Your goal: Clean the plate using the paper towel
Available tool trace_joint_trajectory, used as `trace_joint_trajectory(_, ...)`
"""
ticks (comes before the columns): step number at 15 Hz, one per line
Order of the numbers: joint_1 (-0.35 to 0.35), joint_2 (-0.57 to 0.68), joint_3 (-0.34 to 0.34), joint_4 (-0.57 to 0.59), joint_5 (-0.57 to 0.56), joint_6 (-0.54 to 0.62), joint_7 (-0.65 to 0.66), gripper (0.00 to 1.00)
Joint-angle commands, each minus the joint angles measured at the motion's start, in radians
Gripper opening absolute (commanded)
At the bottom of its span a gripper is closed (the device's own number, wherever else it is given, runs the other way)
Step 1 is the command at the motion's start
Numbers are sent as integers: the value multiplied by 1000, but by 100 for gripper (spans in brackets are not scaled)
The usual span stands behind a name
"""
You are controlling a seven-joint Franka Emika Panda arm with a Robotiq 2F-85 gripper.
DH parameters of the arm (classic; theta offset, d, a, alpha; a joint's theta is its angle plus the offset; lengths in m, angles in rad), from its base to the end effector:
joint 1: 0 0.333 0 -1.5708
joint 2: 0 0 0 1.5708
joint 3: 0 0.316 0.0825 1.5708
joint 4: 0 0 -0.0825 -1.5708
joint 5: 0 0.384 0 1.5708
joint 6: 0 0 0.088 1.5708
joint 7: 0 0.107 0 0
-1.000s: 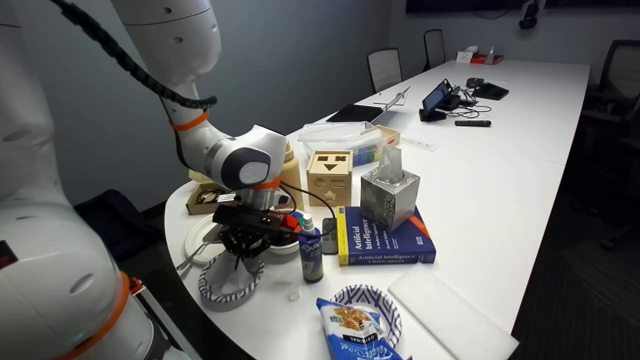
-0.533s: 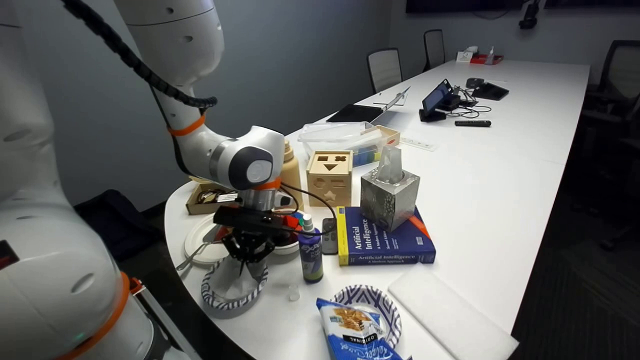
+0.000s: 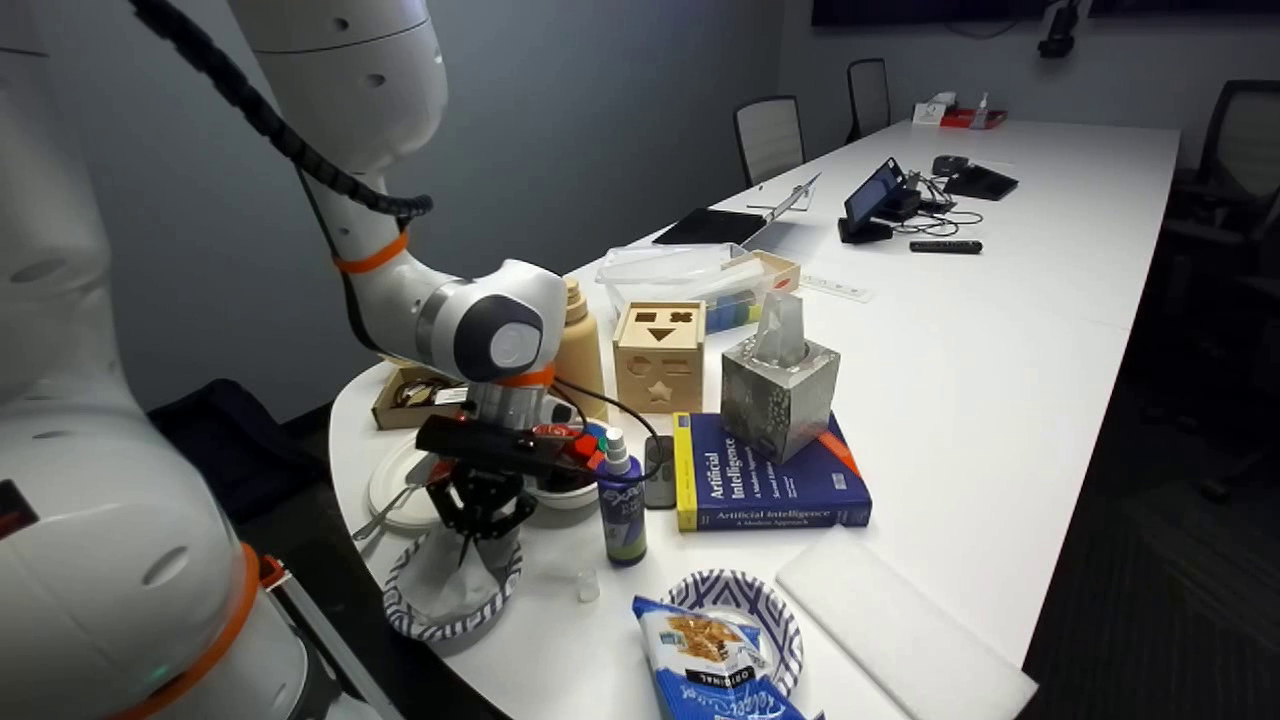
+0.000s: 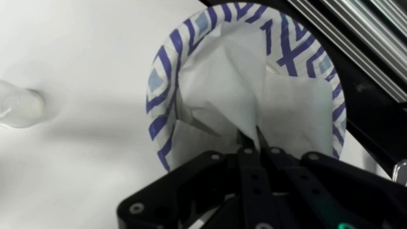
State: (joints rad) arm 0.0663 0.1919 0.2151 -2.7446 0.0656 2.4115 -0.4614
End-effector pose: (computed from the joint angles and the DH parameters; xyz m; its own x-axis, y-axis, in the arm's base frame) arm 0.3089 0.0969 0.1332 0.6586 0.6224 -0.4230 0.5635 -0.7804 -0.2709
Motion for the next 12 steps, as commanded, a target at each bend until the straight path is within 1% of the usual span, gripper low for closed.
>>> trace_joint_trajectory(1, -8, -21, 13, 4, 58, 40, -54, 0)
trace_joint_trajectory(3, -11, -60, 15, -25, 80, 63, -70, 0)
trace_joint_trajectory(4, -9, -67, 10, -19, 81, 57, -60, 0)
trace_joint_trajectory(8, 0, -135, -24, -17, 40, 14, 19, 0)
trace_joint_trajectory(10, 1, -176, -38, -16, 40, -18, 29, 0)
trace_joint_trajectory(12, 2, -225, -53, -16, 44, -100, 28, 0)
